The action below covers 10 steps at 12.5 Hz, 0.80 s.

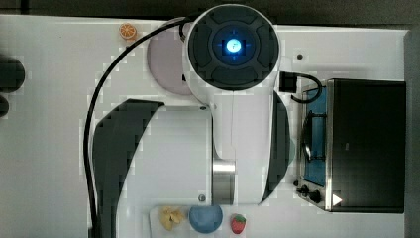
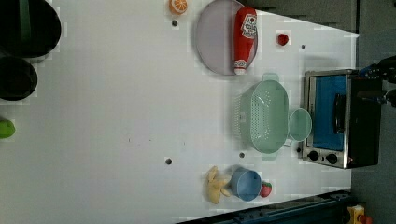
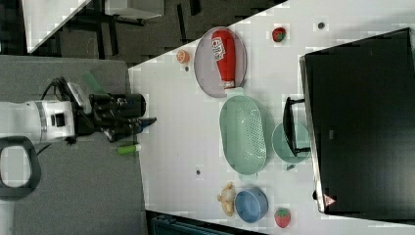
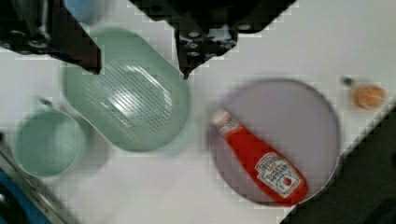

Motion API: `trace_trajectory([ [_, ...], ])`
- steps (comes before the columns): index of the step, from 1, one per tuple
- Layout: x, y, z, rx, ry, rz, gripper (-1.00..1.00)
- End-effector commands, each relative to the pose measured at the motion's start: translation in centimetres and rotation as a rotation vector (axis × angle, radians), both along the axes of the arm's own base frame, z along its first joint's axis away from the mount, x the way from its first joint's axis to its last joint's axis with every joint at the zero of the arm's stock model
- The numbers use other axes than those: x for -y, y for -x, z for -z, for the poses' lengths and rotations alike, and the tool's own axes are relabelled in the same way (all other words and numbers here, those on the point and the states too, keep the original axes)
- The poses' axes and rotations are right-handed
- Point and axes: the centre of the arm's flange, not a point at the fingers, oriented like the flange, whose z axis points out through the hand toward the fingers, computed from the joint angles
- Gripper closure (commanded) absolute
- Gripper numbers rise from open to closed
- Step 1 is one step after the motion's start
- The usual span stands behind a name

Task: Drag strainer right to left.

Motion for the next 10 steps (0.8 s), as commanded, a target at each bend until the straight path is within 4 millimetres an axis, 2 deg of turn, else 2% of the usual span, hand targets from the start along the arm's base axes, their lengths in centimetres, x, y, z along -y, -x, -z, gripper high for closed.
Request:
trace_trajectory([
  [1,3.6,17.4,-8.9,0.042,0.002,0.049,-0.6],
  [3,3.6,17.3,-8.5,0.034,0.002,0.049,-1.0],
  [5,3.6,16.8,-6.3,0.004,0.0,0.048,-1.0],
  [7,3.4,15.2,-2.6,0.003,0.002,0.047,-1.0],
  [10,3.3,12.8,5.2,0.007,0.004,0.118,-1.0],
])
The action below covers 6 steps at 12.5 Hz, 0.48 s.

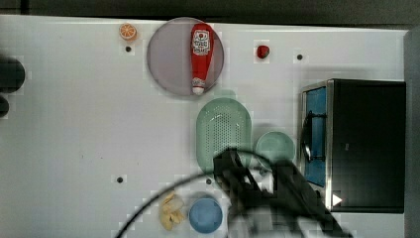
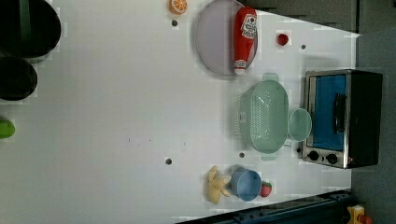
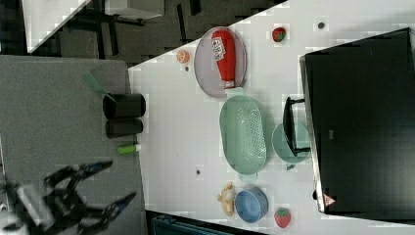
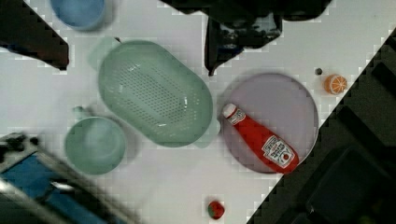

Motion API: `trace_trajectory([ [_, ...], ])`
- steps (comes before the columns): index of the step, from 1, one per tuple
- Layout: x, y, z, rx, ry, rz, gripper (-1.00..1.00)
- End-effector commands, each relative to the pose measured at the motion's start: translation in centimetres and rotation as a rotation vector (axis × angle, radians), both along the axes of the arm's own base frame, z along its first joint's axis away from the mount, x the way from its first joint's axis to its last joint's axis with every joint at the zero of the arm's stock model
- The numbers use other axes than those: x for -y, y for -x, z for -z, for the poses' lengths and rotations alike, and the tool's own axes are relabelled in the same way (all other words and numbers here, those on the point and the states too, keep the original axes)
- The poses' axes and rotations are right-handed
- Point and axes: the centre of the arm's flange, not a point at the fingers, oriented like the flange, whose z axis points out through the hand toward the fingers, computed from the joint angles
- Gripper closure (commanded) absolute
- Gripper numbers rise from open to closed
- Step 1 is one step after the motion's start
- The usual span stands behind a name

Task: Drag strainer right to left.

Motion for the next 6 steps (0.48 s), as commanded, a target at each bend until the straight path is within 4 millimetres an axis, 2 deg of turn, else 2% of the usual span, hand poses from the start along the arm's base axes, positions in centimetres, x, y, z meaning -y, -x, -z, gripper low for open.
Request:
trace_trajectory([
  [1,-0.6,-4.2,16.6,-0.253,0.002,0.089,-1.0],
  [6,-1.6,-6.0,29.3,-0.284,-0.025,0.392,-1.0],
])
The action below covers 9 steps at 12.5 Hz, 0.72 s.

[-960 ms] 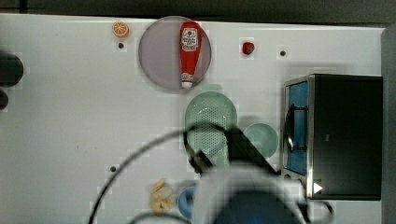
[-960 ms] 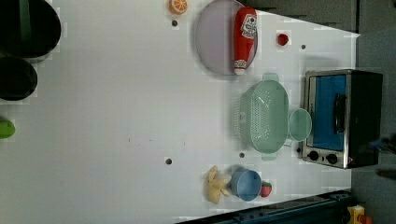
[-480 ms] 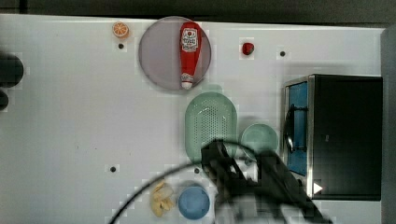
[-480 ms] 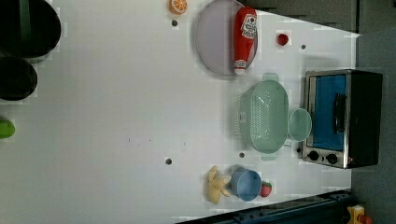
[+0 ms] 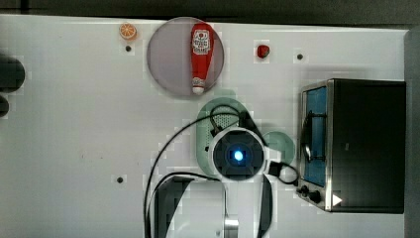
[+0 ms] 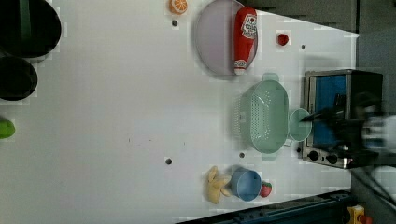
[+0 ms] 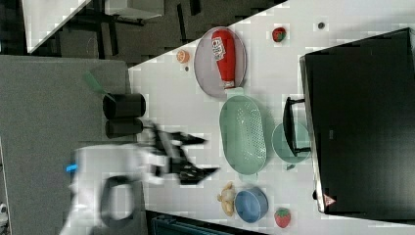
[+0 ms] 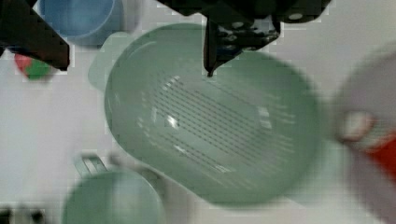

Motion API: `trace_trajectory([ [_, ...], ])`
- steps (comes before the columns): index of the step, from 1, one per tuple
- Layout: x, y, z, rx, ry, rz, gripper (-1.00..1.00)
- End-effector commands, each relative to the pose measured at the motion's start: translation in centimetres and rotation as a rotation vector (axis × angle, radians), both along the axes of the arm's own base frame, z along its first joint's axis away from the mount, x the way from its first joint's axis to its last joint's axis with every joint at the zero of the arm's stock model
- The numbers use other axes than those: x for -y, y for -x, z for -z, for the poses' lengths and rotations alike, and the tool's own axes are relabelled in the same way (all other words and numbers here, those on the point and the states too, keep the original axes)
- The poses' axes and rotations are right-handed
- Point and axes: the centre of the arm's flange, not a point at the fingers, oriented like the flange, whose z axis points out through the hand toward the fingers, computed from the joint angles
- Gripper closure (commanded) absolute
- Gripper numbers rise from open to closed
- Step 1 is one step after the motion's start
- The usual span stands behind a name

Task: Drag strainer right to left.

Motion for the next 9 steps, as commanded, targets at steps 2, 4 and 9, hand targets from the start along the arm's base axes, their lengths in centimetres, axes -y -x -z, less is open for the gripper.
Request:
trace_trajectory([
  [2,-1.0,-1.6,4.5,0.077,0.02,0.31,-1.0],
  [4,-1.3,-2.6,8.5,0.093,0.02,0.364,-1.0],
  [9,-2.5,-2.8,15.9,0.115,0.008,0.372,-1.0],
])
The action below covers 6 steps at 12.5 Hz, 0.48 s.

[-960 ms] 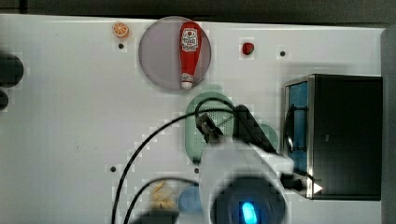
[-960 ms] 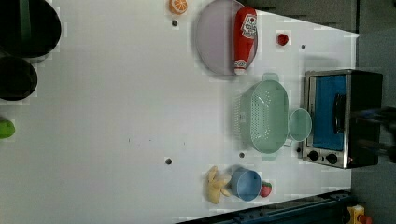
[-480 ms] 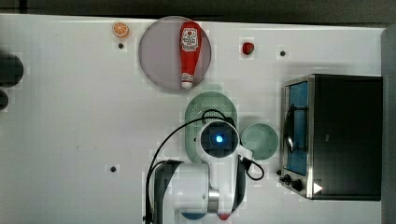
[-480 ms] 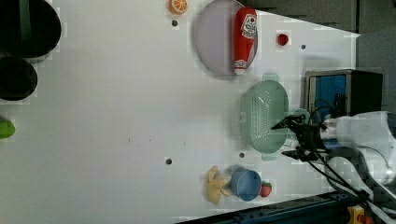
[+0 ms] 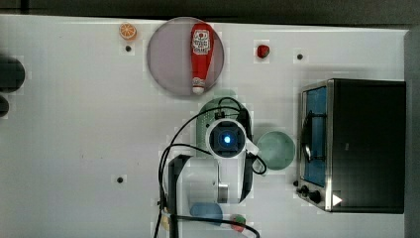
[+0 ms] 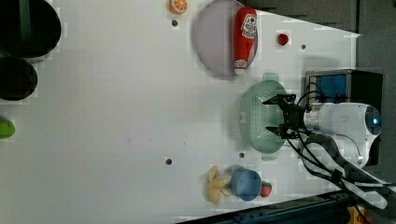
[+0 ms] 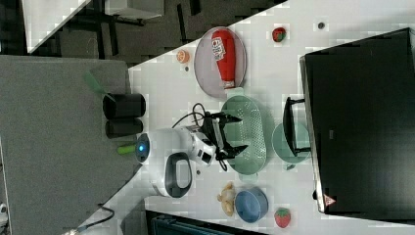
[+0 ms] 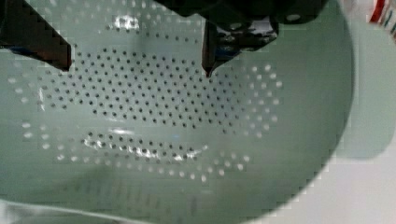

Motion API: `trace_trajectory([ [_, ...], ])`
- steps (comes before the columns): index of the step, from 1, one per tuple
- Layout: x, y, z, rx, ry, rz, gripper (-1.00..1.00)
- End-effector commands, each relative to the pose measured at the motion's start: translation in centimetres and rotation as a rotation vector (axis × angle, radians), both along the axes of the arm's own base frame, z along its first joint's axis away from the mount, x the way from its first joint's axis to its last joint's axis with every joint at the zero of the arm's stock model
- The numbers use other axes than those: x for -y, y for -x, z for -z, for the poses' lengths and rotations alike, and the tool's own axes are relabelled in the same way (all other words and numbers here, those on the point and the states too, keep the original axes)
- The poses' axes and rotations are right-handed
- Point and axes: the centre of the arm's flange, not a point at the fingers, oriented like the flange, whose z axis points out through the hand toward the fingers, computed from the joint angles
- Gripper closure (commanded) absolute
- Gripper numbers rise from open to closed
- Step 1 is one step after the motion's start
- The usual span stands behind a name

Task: Drag strainer right to left.

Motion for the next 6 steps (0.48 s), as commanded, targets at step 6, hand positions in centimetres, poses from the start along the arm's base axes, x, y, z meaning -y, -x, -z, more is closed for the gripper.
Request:
trace_trajectory([
  [6,-6.0,1.3,3.9,-0.033,-0.013,0.156,-1.0],
])
